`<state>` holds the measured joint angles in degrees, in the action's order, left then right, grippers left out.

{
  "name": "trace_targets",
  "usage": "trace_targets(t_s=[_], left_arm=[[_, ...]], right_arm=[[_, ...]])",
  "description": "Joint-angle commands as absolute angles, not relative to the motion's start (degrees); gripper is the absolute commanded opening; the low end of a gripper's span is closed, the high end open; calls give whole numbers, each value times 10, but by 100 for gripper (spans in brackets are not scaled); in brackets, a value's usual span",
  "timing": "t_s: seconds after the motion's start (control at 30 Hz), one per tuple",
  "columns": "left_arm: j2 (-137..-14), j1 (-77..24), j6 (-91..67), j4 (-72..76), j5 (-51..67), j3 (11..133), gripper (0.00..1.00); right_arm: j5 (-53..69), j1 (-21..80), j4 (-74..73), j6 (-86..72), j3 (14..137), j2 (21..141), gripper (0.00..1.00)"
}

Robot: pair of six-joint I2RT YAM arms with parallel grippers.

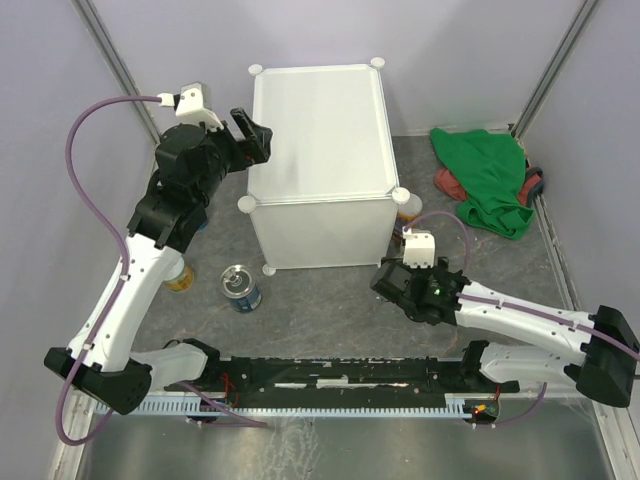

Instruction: Place and organize the canned foods onto the counter

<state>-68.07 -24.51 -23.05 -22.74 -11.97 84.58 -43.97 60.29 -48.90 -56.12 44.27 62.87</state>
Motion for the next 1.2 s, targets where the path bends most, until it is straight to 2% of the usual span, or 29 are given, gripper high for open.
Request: trace_targets(t_s=[0.0,0.33,1.0,1.1,1.17], left_arm=[[-666,-249,-221,-230,-126,841,92],[-644,-248,-212,-231,-141,819,91],[-624,-248,-211,-227,-162,791,91],[-621,-249,-209,-221,-166,784,91],[-619,-249,-209,-219,-168,781,91]], right_arm=[[-470,606,-442,-562,440,653,100],[-524,604,-324,-536,370,620,99],[-542,557,-130,-431,304,647,97],[-547,554,-104,-413,295,652,94],[-550,554,-94,-407,291,652,89]])
